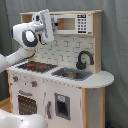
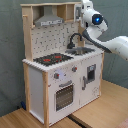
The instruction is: Play with the kitchen
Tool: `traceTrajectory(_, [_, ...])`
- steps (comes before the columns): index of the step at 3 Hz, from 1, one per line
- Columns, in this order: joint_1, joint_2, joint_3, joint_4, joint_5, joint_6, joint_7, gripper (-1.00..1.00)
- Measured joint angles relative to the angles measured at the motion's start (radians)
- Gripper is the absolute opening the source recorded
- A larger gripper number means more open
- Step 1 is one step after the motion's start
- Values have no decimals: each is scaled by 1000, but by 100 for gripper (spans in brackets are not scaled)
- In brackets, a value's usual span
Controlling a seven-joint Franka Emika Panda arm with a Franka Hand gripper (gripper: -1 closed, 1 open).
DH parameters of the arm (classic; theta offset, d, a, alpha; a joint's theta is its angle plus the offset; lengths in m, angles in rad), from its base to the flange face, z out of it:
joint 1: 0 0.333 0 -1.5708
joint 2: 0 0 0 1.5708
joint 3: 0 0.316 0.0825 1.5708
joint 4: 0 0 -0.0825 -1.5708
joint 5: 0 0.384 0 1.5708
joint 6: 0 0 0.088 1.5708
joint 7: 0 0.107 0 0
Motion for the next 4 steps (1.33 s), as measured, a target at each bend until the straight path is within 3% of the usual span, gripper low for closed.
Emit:
traceTrajectory(2, [-75, 92, 116, 113, 0, 25, -15, -100])
traceTrajectory(3, [-7, 109, 48, 85, 0, 21, -54, -100])
traceTrajectory(4, [67, 96, 2, 8, -1, 22, -79, -100])
